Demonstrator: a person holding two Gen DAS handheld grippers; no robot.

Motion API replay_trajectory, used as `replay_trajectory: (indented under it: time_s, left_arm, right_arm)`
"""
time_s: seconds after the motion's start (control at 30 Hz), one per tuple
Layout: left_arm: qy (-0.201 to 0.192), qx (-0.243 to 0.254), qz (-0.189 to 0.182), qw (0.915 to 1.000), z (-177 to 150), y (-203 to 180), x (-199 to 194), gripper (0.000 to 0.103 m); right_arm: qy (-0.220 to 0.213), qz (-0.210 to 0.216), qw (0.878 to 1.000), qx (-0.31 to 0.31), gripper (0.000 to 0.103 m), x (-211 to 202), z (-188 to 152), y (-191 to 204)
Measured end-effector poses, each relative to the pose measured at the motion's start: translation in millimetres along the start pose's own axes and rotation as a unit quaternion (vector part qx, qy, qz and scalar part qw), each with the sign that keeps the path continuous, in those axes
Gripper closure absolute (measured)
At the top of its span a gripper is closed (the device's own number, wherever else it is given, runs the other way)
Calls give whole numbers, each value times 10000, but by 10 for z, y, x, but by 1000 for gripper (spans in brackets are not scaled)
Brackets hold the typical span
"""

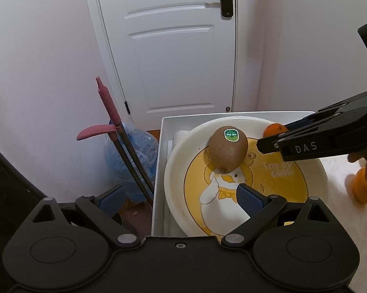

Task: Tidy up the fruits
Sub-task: 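Release the kiwi onto the plate with the left tool while the right tool releases the tangerine beside it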

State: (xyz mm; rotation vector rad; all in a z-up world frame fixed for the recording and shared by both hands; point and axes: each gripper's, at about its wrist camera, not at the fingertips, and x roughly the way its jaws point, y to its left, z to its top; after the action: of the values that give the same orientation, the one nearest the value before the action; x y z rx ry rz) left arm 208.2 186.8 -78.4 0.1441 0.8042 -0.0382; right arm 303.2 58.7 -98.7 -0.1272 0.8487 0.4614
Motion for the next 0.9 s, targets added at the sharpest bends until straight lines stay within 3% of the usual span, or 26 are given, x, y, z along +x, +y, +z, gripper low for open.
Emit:
replay_trajectory:
  time_s: [0.03, 0.07, 0.1, 0.13, 0.9]
  left_arm:
    - [1, -6, -8, 10000, -4, 1, 1, 4]
    - [0, -11, -12, 10000, -4, 1, -10, 4]
    - [-3, -15, -18, 10000, -7, 0, -15, 4]
    - [-7, -19, -24, 10000, -8, -1, -22, 4]
    - [-266, -70, -112, 9996, 11, -83, -420, 3]
  right_arm:
    - [-44, -3, 10000, -1, 31, -12, 5, 9]
    - [-64, -19, 10000, 14, 11, -29, 10, 11]
    - [-106, -60, 9999, 48, 2, -51, 11, 13]
    - [-200, -80, 9997, 99, 0, -91, 8, 7]
    - [-596, -516, 9949, 637, 0, -909, -70, 89]
